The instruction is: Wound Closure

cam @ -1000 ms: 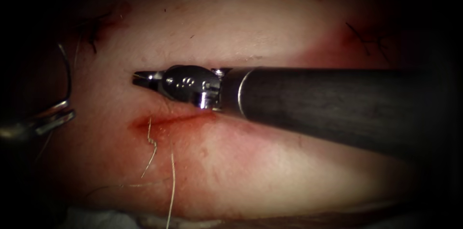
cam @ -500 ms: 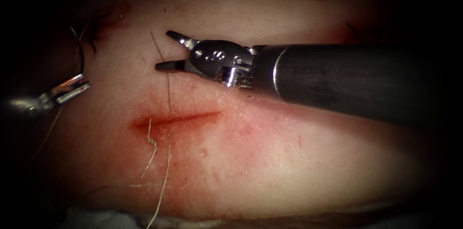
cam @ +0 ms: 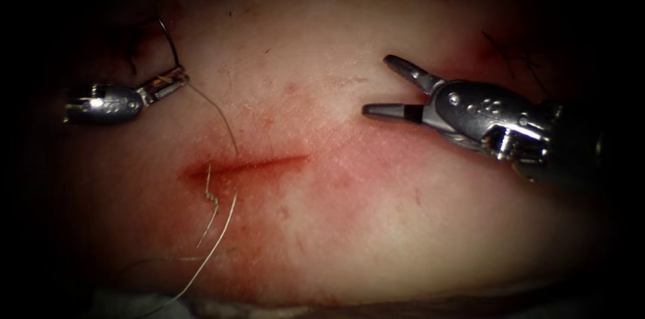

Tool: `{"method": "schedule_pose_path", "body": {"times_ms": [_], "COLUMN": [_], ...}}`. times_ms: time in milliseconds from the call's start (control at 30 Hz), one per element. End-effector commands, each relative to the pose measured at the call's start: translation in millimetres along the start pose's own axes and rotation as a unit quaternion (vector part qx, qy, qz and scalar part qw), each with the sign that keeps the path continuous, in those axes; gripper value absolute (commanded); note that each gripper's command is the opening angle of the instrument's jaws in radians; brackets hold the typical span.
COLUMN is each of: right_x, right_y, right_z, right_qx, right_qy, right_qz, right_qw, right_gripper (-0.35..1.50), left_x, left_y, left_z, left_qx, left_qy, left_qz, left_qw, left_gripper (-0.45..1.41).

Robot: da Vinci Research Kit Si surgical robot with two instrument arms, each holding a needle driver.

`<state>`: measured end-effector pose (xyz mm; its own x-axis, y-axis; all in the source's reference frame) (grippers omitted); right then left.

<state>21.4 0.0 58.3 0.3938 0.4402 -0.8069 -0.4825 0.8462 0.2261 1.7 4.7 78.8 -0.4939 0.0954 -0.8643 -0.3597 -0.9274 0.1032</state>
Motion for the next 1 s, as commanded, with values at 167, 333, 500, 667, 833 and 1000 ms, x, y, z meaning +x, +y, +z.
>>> {"method": "schedule_pose_path", "body": {"times_ms": [167,333,500,667,833,1000], "right_x": [-2.4,-3.2,-4.1,-5.8,-5.8,-5.7], "right_y": [-2.4,-3.1,-3.9,-5.1,-5.2,-5.4], "right_z": [-0.6,-0.4,-0.3,0.4,0.9,0.9], "right_qx": [0.005,0.003,0.007,0.01,0.01,0.012], "right_qy": [0.003,0.004,0.004,0.002,0.003,0.001], "right_qz": [-0.005,-0.009,-0.014,-0.024,-0.024,-0.024], "right_qw": [1.0,1.0,1.0,1.0,1.0,1.0], "right_gripper": [1.47,1.47,1.47,1.47,1.48,1.48], "left_x": [-1.1,-0.5,0.1,1.3,3.3,6.5], "left_y": [1.3,1.7,2.2,3.7,7.7,12.7], "left_z": [2.3,0.7,-3.0,-10.3,-12.4,-13.1], "left_qx": [0.006,0.004,-0.008,-0.044,-0.041,-0.11], "left_qy": [0.003,0.0,-0.01,-0.038,-0.04,-0.005], "left_qz": [-0.059,-0.086,-0.095,-0.099,-0.161,-0.24], "left_qw": [0.998,0.996,0.995,0.993,0.985,0.965], "left_gripper": [0.94,1.19,1.18,1.06,1.03,0.96]}}
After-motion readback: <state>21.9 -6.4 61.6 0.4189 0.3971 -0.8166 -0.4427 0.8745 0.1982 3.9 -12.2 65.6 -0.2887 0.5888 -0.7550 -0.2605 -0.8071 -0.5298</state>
